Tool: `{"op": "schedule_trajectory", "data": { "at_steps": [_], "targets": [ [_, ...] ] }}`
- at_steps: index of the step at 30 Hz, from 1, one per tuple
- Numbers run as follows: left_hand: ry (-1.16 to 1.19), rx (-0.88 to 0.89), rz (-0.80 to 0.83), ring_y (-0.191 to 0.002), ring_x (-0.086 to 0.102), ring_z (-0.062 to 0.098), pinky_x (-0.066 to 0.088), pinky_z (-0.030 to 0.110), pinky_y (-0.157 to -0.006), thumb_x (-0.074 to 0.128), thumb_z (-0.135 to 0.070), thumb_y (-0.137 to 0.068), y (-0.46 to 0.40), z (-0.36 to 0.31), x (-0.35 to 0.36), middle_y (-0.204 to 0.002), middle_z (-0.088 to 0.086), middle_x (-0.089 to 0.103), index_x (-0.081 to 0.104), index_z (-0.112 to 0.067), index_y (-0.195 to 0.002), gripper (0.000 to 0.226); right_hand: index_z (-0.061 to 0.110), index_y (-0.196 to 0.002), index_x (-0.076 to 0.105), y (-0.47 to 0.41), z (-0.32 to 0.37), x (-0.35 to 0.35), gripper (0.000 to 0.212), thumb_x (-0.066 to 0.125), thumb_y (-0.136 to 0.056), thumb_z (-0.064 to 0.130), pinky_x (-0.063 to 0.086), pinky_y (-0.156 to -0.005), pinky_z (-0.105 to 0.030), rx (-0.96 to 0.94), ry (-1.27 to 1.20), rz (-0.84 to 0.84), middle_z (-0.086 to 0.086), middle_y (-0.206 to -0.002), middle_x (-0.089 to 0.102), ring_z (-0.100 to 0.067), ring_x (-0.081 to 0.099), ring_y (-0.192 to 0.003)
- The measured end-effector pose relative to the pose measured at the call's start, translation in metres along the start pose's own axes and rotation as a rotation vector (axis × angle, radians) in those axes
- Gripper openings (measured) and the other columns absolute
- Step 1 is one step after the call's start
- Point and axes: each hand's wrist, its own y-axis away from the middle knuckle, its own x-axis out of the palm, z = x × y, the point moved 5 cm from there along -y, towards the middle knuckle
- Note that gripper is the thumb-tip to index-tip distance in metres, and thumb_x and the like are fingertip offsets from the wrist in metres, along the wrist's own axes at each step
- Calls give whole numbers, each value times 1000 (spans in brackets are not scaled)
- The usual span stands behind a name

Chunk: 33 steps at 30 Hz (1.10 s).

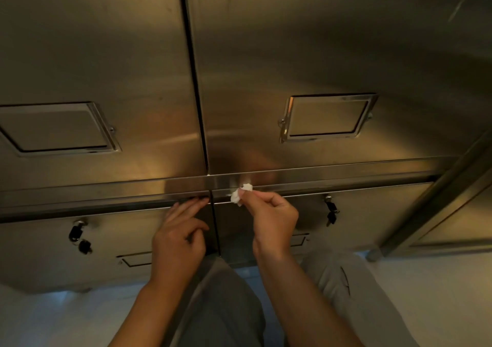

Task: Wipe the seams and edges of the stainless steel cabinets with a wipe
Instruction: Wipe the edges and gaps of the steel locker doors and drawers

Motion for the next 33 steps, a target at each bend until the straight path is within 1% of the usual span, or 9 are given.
{"op": "schedule_trajectory", "data": {
  "at_steps": [3,6,10,13,18,23,28,31,33],
  "targets": [
    [-22,-32,-2,-132,59,17,37,39,-120,58,-5,-79,0,-10,1,-134,-4,68,76,-20,-78,24,5,-78,78,-10,8,-17,13,88,-73,-2,62,-84,-36,22,-15,-19,-12,-80,78,-27,77,-86],
    [-15,-20,36,-134,55,21,39,34,-117,57,-7,-82,2,-28,8,-137,2,66,78,-17,-91,25,3,-82,77,-23,20,-39,13,86,-75,-3,62,-83,-33,27,-37,-34,-11,-83,79,-25,77,-88],
    [9,108,163,-137,48,14,21,17,-123,49,-17,-86,0,-74,36,-139,1,64,77,-14,-104,33,-3,-87,75,-38,34,-61,15,84,-76,-7,62,-77,-27,55,-117,-45,-16,-86,78,-25,77,-85],
    [25,114,272,-135,48,15,16,12,-122,47,-20,-85,-9,-104,64,-140,2,64,75,-15,-114,41,-4,-85,75,-49,41,-72,15,84,-75,-9,59,-73,-26,68,-155,-26,-21,-88,77,-27,76,-83],
    [-4,116,390,-137,45,17,12,6,-119,65,-3,-80,-25,-134,101,-146,4,59,68,-13,-131,52,-2,-79,74,-66,56,-93,16,84,-71,-12,58,-68,-25,38,-140,-24,-20,-80,76,-22,71,-71],
    [-35,162,426,-139,47,17,16,9,-119,63,-4,-83,-32,-158,129,-148,1,58,68,-13,-132,50,-2,-81,74,-90,78,-136,18,88,-69,-5,56,-64,-27,16,-86,-97,-16,-76,75,-19,66,-67],
    [-18,232,453,-139,45,17,13,8,-119,66,-2,-83,-39,-189,162,-148,4,58,68,-12,-133,51,-2,-84,77,-111,99,-174,18,87,-69,-7,61,-74,-27,-40,-100,-136,-16,-82,78,-21,74,-76],
    [-25,242,466,-142,46,20,25,23,-121,66,-4,-86,-43,-204,183,-151,2,55,66,-14,-136,51,-1,-87,78,-120,113,-198,19,88,-71,-4,63,-78,-29,-58,-77,-185,-12,-83,79,-19,77,-79],
    [-18,261,475,-143,45,21,27,28,-120,66,-5,-87,-45,-216,195,-152,2,55,65,-14,-137,51,2,-86,79,-127,122,-213,18,88,-71,-2,62,-77,-29,-68,-68,-213,-9,-82,79,-18,77,-80]
  ]
}}
